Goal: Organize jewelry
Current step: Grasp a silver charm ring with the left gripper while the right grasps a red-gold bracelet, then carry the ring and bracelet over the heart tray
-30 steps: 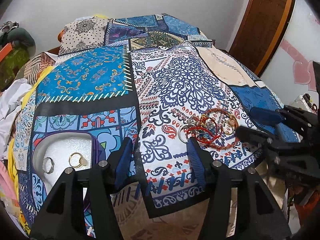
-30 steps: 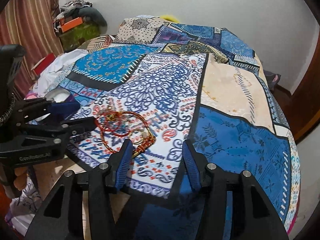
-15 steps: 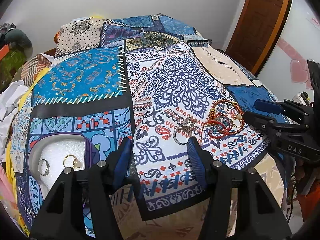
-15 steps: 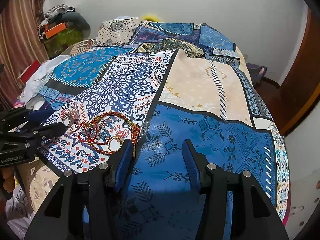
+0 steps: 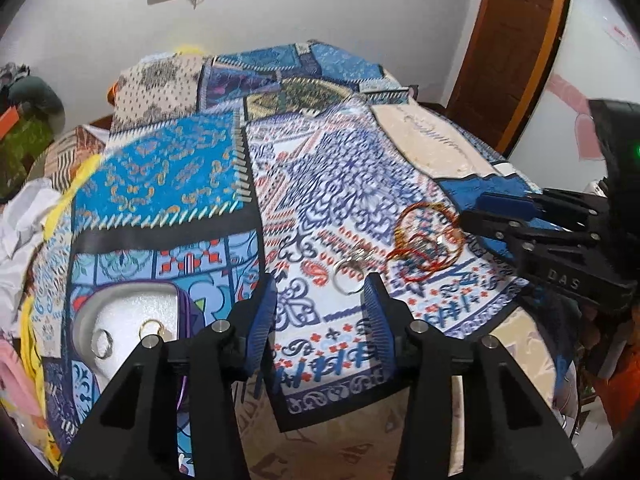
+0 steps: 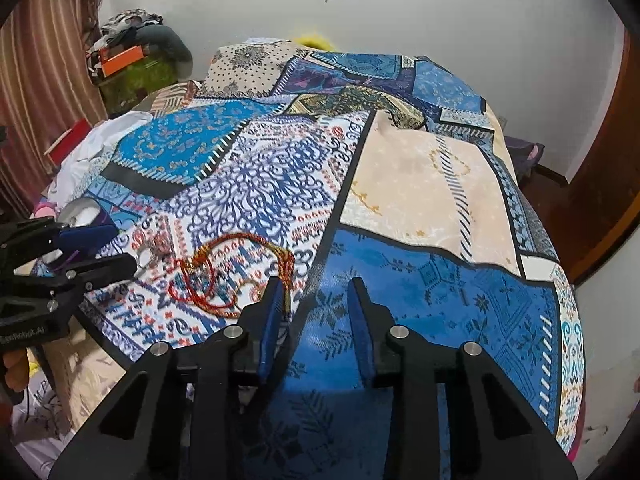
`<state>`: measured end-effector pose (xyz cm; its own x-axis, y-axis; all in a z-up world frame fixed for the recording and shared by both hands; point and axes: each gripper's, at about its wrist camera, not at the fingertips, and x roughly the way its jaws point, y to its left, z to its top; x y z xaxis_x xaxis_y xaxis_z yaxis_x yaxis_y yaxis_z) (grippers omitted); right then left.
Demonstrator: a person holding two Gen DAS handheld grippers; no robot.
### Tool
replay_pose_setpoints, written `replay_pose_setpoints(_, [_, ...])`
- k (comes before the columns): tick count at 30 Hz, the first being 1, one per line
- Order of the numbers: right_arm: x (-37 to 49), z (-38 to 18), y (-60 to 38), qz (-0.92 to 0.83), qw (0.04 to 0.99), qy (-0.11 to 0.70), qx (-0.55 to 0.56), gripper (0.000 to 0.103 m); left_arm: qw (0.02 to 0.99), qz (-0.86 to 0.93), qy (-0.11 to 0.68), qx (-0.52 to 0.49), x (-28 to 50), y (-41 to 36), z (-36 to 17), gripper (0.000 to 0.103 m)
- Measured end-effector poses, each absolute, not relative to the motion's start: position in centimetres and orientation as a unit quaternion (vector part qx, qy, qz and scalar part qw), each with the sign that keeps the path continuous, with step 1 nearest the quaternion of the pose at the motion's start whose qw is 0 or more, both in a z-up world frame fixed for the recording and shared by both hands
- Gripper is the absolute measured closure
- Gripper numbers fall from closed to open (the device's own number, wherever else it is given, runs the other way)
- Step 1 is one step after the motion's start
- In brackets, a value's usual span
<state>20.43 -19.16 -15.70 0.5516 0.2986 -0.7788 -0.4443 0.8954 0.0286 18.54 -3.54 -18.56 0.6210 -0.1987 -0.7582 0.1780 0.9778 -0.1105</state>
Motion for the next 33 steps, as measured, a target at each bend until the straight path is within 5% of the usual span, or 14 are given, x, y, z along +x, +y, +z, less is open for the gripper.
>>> replay_pose_setpoints(12, [21.5,-16.9,-17.1,0.237,0.863,0.435,-0.1,0.08,0.891,-0.131,0.435,-0.016,20.4,-4.8,-19.9,0.066])
replay_pose_setpoints(16, [21.5,-17.0,-17.1,0.245,0.861,0.435,-0.096,0.091,0.892,-0.13,0.433,-0.016,20.5,-5.0,-20.2,0.083])
replay_pose_setpoints(33, [19.8,-13.5,-17.6,0.252,0.879,0.398,-0.071,0.096,0.912,-0.123,0.391,-0.017,18.3,-4.3,-16.1,0.083])
